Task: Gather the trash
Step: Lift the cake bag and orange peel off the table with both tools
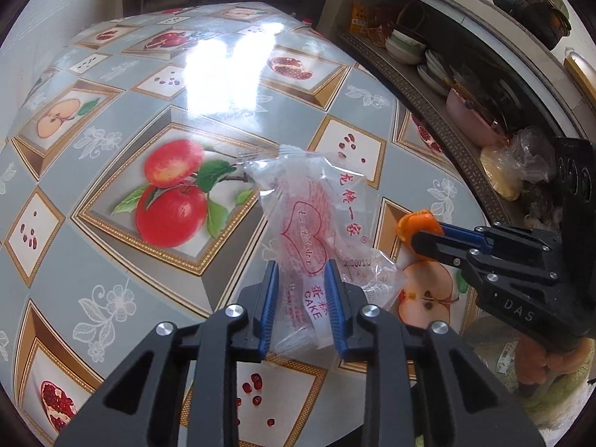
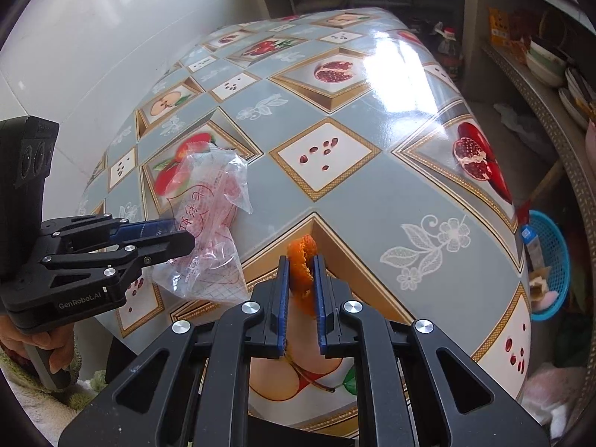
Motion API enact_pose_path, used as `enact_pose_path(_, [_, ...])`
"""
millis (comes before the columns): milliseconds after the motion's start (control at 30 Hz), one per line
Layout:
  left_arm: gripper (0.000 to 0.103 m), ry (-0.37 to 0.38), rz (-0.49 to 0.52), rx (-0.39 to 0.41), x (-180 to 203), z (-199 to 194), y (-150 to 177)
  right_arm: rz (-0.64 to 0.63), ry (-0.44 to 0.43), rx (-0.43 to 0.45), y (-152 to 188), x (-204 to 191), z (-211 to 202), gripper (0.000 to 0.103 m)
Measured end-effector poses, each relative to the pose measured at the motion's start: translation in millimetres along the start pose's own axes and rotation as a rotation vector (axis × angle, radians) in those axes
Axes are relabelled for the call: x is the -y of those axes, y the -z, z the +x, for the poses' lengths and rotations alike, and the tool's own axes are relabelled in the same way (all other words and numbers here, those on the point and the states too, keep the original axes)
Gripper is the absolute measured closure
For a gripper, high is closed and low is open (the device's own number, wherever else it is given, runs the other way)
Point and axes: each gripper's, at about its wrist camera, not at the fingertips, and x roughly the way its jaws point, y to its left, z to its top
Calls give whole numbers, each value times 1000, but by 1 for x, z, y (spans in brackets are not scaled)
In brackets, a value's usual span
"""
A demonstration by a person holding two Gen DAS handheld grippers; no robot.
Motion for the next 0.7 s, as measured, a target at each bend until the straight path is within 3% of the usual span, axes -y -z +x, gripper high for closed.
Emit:
enact_pose_path(100, [93,-26,16,24,3,-3,1,6,-3,0,0,1,0,92])
enact_pose_path(700, [97,-107,65,95,16,-25,3,31,-6,32,-3,10,-11,92])
